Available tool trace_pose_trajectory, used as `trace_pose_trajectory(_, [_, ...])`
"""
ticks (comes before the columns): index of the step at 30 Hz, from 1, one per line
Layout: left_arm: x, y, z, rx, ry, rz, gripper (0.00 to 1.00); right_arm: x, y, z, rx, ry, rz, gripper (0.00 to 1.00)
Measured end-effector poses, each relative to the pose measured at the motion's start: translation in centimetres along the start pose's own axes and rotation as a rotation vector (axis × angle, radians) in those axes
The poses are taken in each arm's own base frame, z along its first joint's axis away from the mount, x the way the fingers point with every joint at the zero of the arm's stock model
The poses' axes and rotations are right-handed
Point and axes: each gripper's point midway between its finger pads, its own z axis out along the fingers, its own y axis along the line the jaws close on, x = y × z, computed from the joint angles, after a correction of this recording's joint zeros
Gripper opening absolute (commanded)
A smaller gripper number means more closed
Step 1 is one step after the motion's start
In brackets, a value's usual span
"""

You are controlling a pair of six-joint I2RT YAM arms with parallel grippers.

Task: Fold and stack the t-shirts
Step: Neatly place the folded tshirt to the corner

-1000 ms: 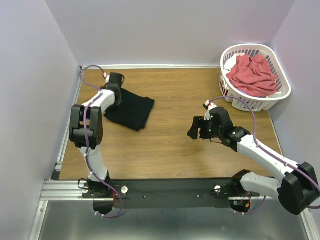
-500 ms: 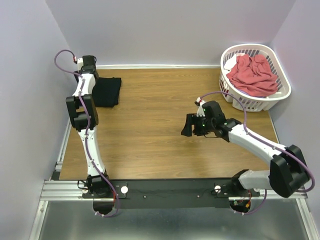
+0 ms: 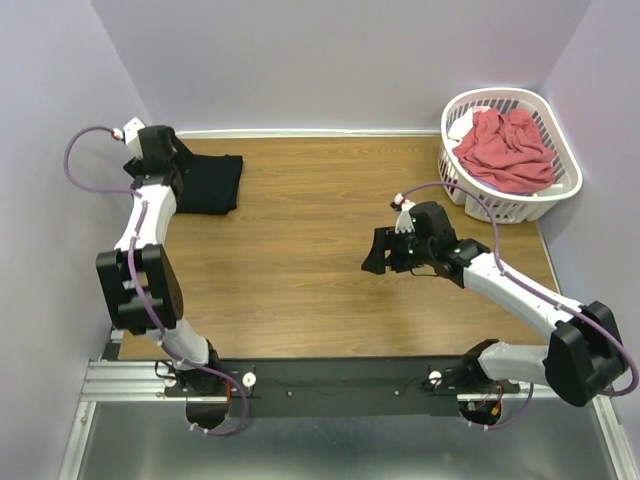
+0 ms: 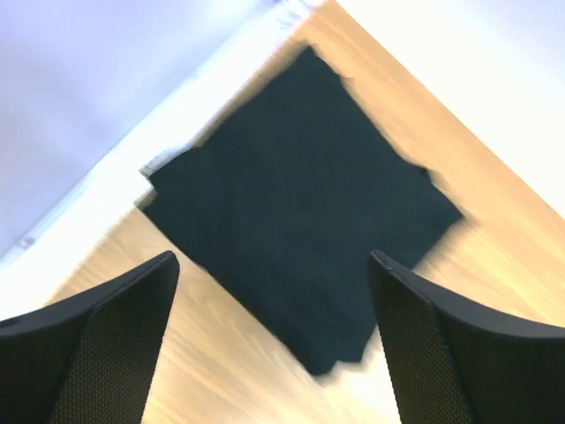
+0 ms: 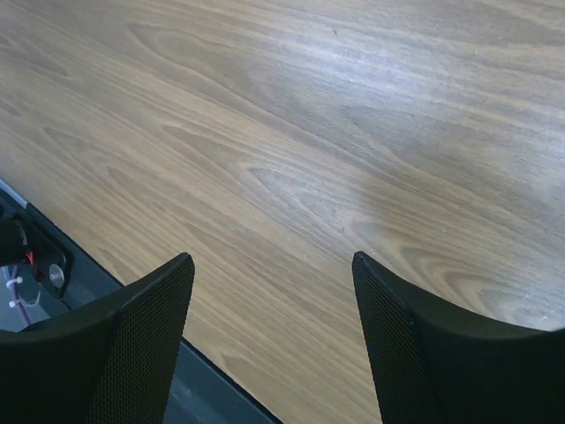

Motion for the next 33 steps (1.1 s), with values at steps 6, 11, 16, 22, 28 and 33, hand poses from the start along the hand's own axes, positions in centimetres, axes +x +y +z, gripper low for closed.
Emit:
trace_pose_trajectory(6, [7.2,-0.7,-1.9,0.211,0.094,-0.218,0.95,-0.4,0.7,-1.4,-0.027,-0.047,-0.029,0.89])
trace_pose_trajectory(11, [14.0,0.4,-1.0,0.204,0.242,-0.326,0.79,0.2,0.5,-1.9,-0.025,-0.056,-0.033,0.92])
trace_pose_trajectory(16, [12.4,-0.6,-0.1,0.221,0.178,-0.439,0.67,0.4,0.0,-1.9,-0.005,-0.058,-0.036,0.92])
trace_pose_trajectory(22, [11.6,-0.6,1.3,0.206,0.133,-0.568,0.7,0.4,-0.2,-1.9,0.009,-0.061,-0.043,0.92])
trace_pose_trajectory(28, [14.4,0.6,2.1,0.146,0.18,-0.64,0.7,0.5,-0.5,-1.9,0.023,-0.058,-0.05,0.92])
trace_pose_trajectory(33, [14.5,0.7,3.0,0.13,0.175,-0.646,0.6,0.6,-0.8,-1.7,0.03,-0.05,-0.055,0.92])
